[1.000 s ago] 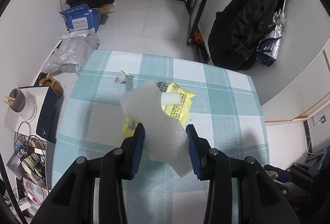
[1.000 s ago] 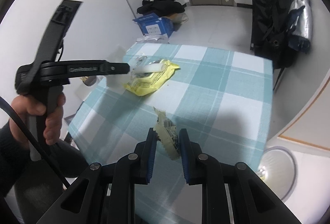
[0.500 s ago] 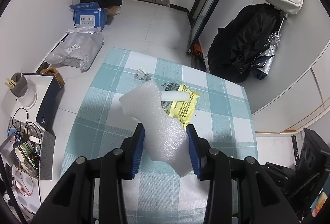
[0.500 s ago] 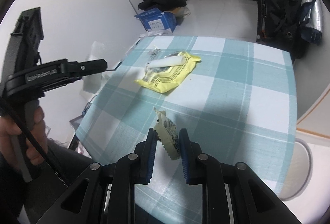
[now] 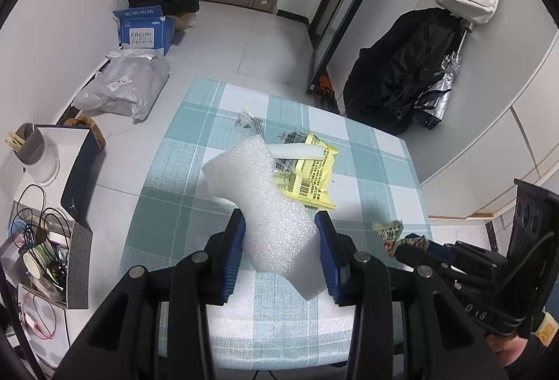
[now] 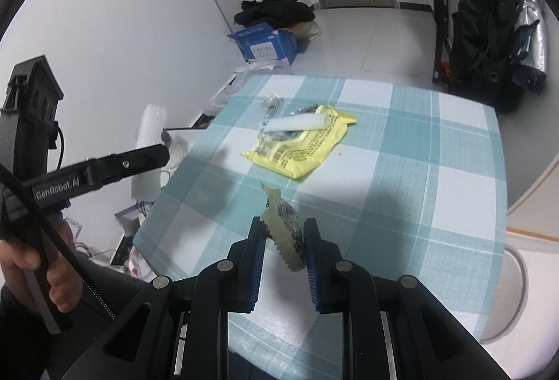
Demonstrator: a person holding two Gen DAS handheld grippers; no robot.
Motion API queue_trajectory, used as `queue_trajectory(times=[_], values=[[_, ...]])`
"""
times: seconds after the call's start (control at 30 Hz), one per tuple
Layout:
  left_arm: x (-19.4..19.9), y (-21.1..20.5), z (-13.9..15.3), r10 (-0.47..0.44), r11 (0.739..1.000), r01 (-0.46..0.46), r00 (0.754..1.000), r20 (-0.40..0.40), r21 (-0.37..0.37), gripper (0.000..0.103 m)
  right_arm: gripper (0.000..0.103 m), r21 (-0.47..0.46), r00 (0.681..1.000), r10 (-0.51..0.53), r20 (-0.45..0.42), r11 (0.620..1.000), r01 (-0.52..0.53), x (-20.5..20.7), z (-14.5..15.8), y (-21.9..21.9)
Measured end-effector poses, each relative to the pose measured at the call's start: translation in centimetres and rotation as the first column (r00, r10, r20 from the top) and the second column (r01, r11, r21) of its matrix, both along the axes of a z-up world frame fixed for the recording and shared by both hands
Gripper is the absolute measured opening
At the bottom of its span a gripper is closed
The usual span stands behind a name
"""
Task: Collect trash
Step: 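Lift the white foam piece with the left tool while the right tool holds the sachet, then carry the foam piece and sachet in both tools over the white bin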
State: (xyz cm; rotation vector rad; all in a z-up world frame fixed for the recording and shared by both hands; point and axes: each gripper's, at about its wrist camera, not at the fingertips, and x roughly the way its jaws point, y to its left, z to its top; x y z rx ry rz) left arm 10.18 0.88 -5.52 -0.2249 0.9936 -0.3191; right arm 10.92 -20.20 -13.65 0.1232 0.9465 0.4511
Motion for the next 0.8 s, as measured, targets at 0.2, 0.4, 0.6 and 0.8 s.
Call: queue_trajectory(times=[0.2,0.4,0.6,0.8], values=[[-0.4,0.0,0.6,-0.007,1.0,0.007,1.0,0.015,-0.008,0.035,0.021,0.004,1.0,-0.027,0.012,1.0,0.027,-0.3,0.8,-0.1],[-0.8,0.0,1.5,-0.008,1.0,0.009,0.999,0.032,-0.015,0.035,0.021,-0.003,0.999,-0.046,0.016,0.999,0.046,-0.7,1.1,-0.4],[-1.3,-1.4,3.0,-0.042,0.999,0.042,0.997,0.067,0.001,0.035,0.021,0.015,0.997,-0.06,0.056,0.998,0.059,-1.3,2.9,-1.5],[-1.5,-3.8,5.3,-0.09,0.996,0.088,0.989,0.115,0.023,0.035,0.021,0.036,0.99,-0.081,0.112,0.996,0.077,-2.0,5.8,-3.8]])
